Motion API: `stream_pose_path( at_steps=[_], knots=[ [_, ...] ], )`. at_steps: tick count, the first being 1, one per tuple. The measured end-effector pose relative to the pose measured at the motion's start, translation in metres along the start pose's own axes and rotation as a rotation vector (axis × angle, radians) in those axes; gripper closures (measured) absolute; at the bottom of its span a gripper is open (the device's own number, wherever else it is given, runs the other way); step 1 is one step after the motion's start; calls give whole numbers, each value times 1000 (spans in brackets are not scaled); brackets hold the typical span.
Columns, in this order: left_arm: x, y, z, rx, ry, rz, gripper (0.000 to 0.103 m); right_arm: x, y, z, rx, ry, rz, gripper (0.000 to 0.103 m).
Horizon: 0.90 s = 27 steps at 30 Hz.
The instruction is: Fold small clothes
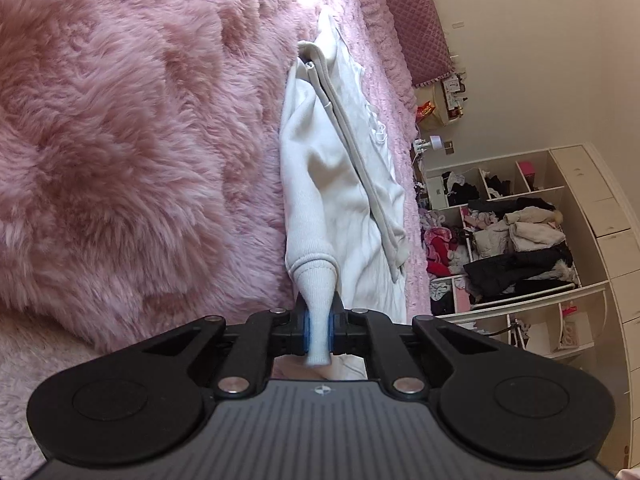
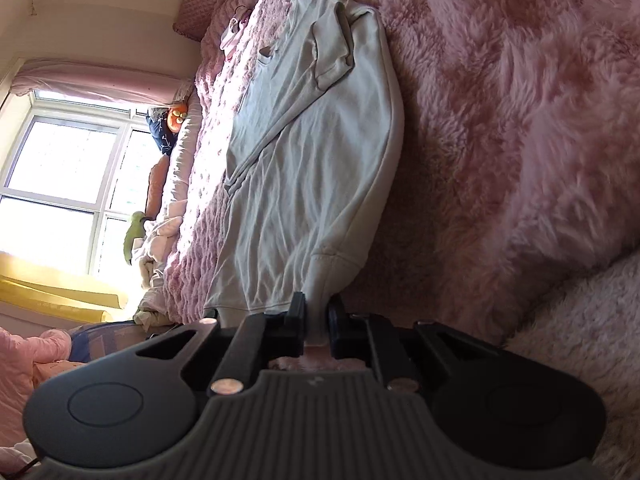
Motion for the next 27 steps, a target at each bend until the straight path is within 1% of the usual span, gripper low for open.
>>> stream_pose_path(
  at_steps=[1, 5, 8, 11, 13, 14, 17, 21, 24, 25, 27],
  knots=[
    [-5, 4, 1, -22, -27, -3, 97, 6, 2, -1, -7, 19, -3, 97],
    [-23, 24, 8, -82, -71, 16, 98, 31, 16, 0, -49, 104, -1, 98],
    [-36, 52, 20, -132, -100, 37, 98, 50, 35, 2, -105, 173, 11, 99],
    [-44, 83, 35, -164, -139, 47, 98, 72, 65, 5, -182, 228, 23, 99],
    [-49, 107, 48, -178, -143, 71, 98, 83, 88, 9, -227, 254, 37, 99],
    [-50, 119, 53, -182, -140, 87, 98, 90, 105, 12, -259, 262, 46, 99],
    [-52, 159, 72, -198, -132, 125, 98, 99, 149, 17, -321, 268, 66, 100],
    [-48, 210, 98, -214, -105, 151, 98, 109, 212, 35, -372, 263, 98, 100],
    [-46, 238, 121, -212, -76, 182, 99, 121, 253, 55, -395, 244, 82, 100],
    [-44, 247, 130, -213, -52, 196, 99, 124, 265, 62, -400, 235, 77, 100],
    [-36, 263, 147, -211, -27, 188, 99, 131, 290, 78, -420, 200, 70, 100]
  ],
)
Point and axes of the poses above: each gripper's, at about its wrist camera, not at the fingertips, and z roughly the way its jaws point, x to its left, y to its top, the point moved 4 cm from there along z, roughly the way its jaws point, and after that the axes turned 14 degrees about z, right-handed, at the moved point
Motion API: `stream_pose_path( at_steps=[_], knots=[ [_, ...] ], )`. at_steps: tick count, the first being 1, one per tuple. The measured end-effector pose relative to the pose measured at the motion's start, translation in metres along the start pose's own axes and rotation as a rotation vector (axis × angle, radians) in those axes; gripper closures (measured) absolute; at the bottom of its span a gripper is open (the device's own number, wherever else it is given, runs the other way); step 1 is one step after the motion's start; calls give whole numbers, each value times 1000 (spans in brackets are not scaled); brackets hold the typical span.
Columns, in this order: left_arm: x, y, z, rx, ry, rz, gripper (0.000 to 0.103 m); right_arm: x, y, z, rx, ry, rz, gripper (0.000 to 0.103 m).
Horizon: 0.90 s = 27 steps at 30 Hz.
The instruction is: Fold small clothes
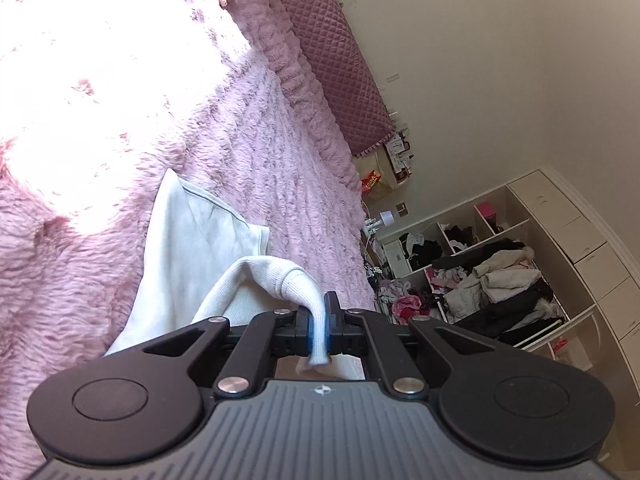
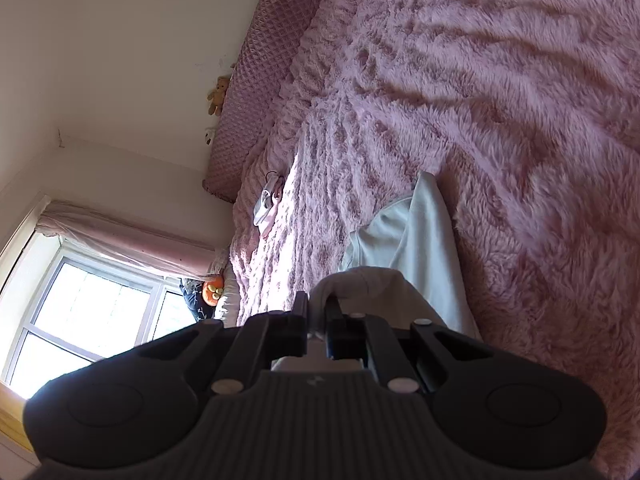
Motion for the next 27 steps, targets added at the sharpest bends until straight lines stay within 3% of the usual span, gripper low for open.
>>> stream_pose_path(
  at_steps=[5, 9, 11, 13, 15, 17, 20, 24, 27],
  knots=[
    [32, 15, 41, 35, 80, -7, 99, -1, 30, 52, -33, -53, -9, 100],
    [63, 12, 68, 90, 192, -57, 97, -19, 42, 90, -44, -138, 2, 99],
    [77, 11, 73, 91, 224, -138, 94, -28, 46, 102, -53, -160, 36, 87],
    [86, 18, 70, 60, 198, -196, 85, -37, 51, 102, -83, -164, 88, 51],
    [82, 32, 55, 14, 196, -163, 75, -37, 53, 88, -129, -120, 74, 51],
    [77, 42, 33, -24, 206, -124, 66, -36, 51, 71, -98, -110, 30, 52],
    [66, 37, -8, -17, 180, -50, 65, -32, 29, 35, -78, -159, -127, 52],
    [46, -12, -67, 64, 204, 102, 63, -34, -22, -10, -52, -273, -400, 52],
    [43, -50, -98, 91, 195, 123, 62, -43, -51, -31, -45, -321, -524, 52]
  ],
)
Point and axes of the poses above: each gripper's, at about its wrist camera, not at the fingertips, and z roughly the way its jaws point, x to its left, y to its top, the point moved 4 cm from there along z, roughly the way its jaws point, and after that the axes turned 14 degrees about z, right-handed, at the moved point
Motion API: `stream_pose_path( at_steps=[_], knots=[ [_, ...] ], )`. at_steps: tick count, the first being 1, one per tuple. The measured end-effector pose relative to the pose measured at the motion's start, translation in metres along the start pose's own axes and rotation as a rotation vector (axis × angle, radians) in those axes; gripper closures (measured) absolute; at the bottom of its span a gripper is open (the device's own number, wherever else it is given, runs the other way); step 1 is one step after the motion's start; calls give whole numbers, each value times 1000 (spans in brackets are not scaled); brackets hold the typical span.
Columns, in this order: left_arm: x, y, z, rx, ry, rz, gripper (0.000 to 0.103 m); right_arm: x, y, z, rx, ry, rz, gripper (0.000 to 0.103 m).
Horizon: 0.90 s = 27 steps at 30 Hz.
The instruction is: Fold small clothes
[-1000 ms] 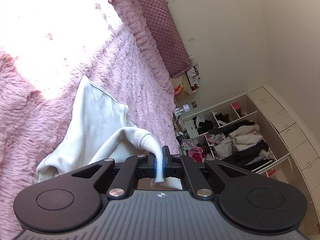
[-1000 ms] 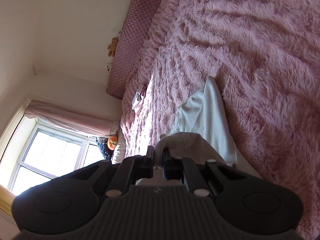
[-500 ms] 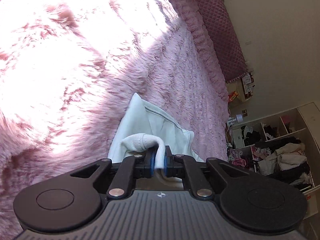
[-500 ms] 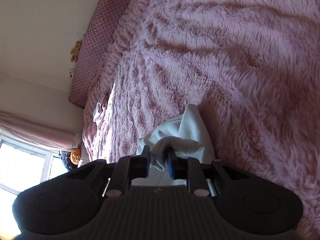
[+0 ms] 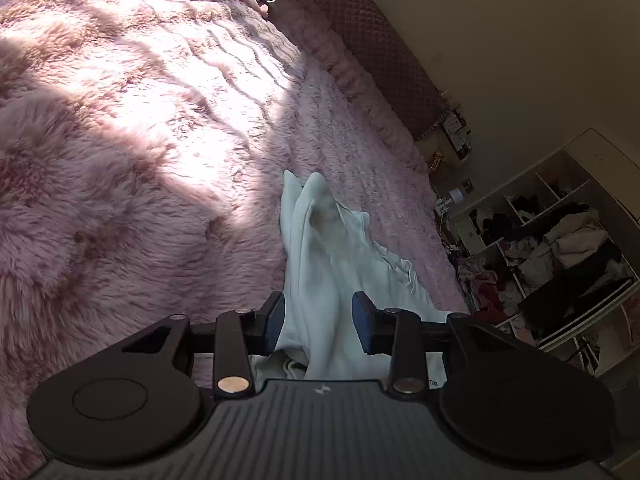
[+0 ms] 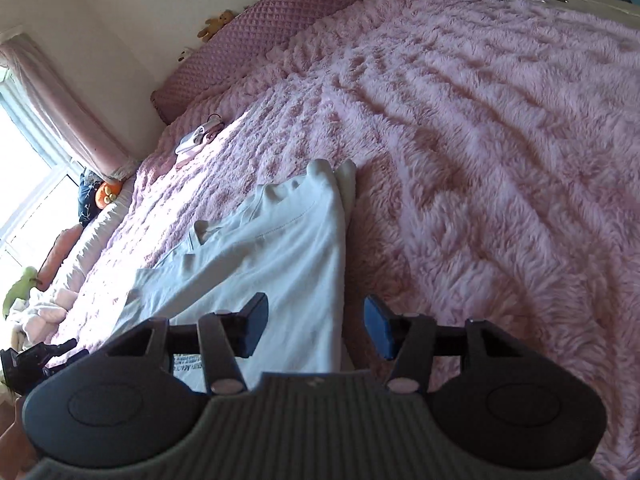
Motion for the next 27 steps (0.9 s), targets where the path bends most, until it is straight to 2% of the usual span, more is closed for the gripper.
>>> stream_pose_path(
  at_steps=[5, 9, 12, 13, 14, 15, 16, 17, 18, 22, 23, 27],
  knots=[
    [-5, -32, -4, 64, -6, 21, 58, -12, -28, -5, 25, -7, 11, 51],
    [-13, -30, 6, 79, 5, 92, 58, -8, -40, 0, 20, -32, -24, 51],
    [-18, -28, 14, 91, 17, 108, 58, -1, -45, 4, 19, -33, -43, 50],
    [-20, -31, 16, 91, 17, 116, 59, 0, -46, 5, 13, -38, -53, 50],
    [-22, -32, 17, 90, 21, 127, 65, 1, -46, 6, 11, -39, -55, 51],
    [-24, -33, 18, 90, 25, 140, 75, 1, -46, 8, 15, -31, -52, 56],
    [-27, -34, 20, 92, 35, 146, 79, 1, -46, 8, 17, -26, -52, 81],
    [-27, -35, 20, 94, 46, 150, 86, 1, -46, 10, 27, -28, -54, 99],
    [-29, -36, 19, 88, 69, 161, 95, -1, -46, 13, 51, -37, -44, 99],
    [-34, -30, 4, 29, 122, 134, 98, 0, -41, -5, -13, -16, -10, 100],
    [-33, -29, 2, 39, 140, 131, 98, -1, -40, -11, -28, -11, -4, 100],
    [-8, -45, 24, 193, 183, 49, 96, -19, -51, 1, 40, -65, 22, 100]
  ],
)
Point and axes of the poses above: each gripper's, at about its wrist camera, not at the fingertips, and z roughly the way its jaws point, x to its left, y to its top, the point moved 4 cm from there along z, roughly the way its jaws point, and after that the axes turned 14 degrees about z, right-handed, at the moved point
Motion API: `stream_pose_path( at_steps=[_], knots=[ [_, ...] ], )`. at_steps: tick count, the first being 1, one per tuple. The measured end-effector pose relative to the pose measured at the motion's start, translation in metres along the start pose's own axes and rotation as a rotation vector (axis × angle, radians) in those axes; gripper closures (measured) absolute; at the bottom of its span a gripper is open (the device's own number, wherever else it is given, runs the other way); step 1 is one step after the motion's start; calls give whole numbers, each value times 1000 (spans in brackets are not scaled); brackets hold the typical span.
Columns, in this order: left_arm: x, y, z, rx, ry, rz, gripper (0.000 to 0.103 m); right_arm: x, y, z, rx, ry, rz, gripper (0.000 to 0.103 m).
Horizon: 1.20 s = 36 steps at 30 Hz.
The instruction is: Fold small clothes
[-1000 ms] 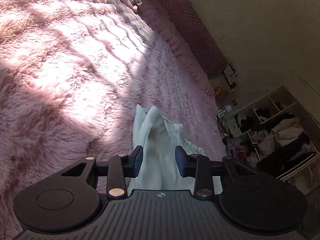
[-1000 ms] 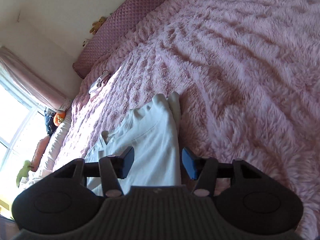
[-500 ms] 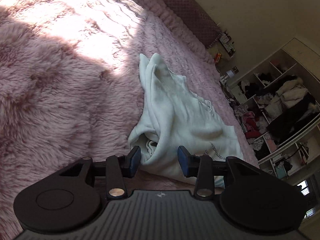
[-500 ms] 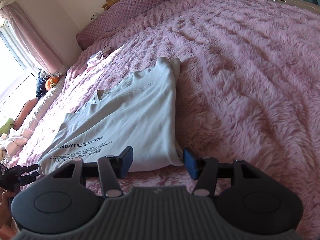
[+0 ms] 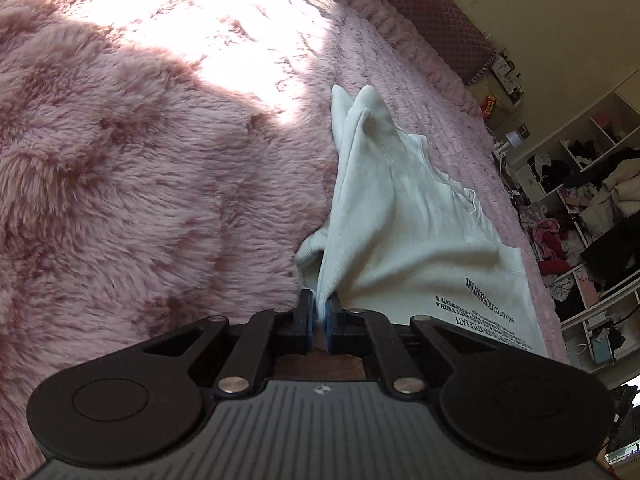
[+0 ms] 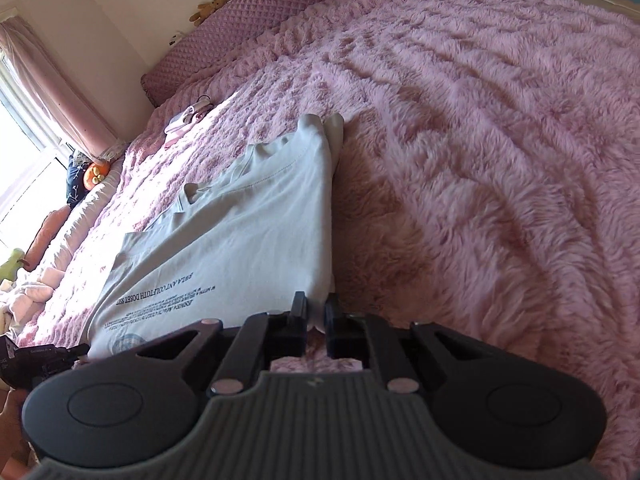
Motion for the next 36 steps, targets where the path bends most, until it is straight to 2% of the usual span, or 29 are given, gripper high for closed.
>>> stream_pose_path(
  at_steps=[1, 2, 4, 5, 6, 9, 13, 16, 18, 19, 21, 24, 26, 29, 30, 32, 36],
  knots=[
    [2, 1, 4, 1, -9, -12, 96, -6, -4, 6, 15, -11, 18, 100],
    [4, 2, 4, -3, -10, -14, 89, -11, -6, 11, 18, -15, 37, 100],
    [5, 6, 1, 6, -19, -13, 86, -15, -9, 13, 18, -4, 63, 95],
    [4, 8, -2, 9, -19, -1, 82, -15, -9, 12, 12, -6, 71, 93],
    [3, 12, -6, 16, -7, 20, 73, -14, -9, 9, 6, -1, 65, 88],
    [-3, 29, -19, 0, 26, 80, 65, -4, -2, -1, -20, 5, 11, 78],
    [-16, 66, -19, -86, 93, 167, 63, 23, 24, -4, -121, 35, -100, 63],
    [-29, 96, 3, -161, 118, 218, 63, 43, 47, 17, -169, 19, -167, 63],
    [-44, 113, 24, -192, 192, 317, 60, 57, 66, 38, -197, 4, -205, 61],
    [-52, 120, 36, -192, 222, 369, 59, 61, 73, 47, -205, -4, -221, 57],
    [-64, 131, 61, -171, 289, 447, 51, 67, 89, 68, -218, -32, -247, 55],
    [-78, 135, 94, -99, 373, 543, 50, 72, 105, 94, -215, -72, -260, 55],
    [-84, 133, 106, -68, 399, 585, 50, 71, 113, 107, -217, -89, -255, 55],
    [-91, 129, 117, -50, 391, 623, 53, 71, 119, 117, -218, -91, -261, 55],
    [-93, 128, 117, -55, 387, 630, 56, 72, 119, 121, -220, -92, -263, 55],
    [-96, 127, 116, -63, 388, 647, 86, 73, 118, 125, -222, -92, -267, 55],
    [-103, 128, 110, -110, 408, 694, 92, 78, 119, 134, -234, -88, -290, 52]
  ],
)
Point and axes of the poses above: each gripper's, at about its wrist camera, not at the fingertips, and z roughly the way its jaws point, x to its left, y to its top, the point moved 4 cm from there along z, roughly the way its jaws point, and after that the axes turned 14 degrees about z, right-handed, at the moved point
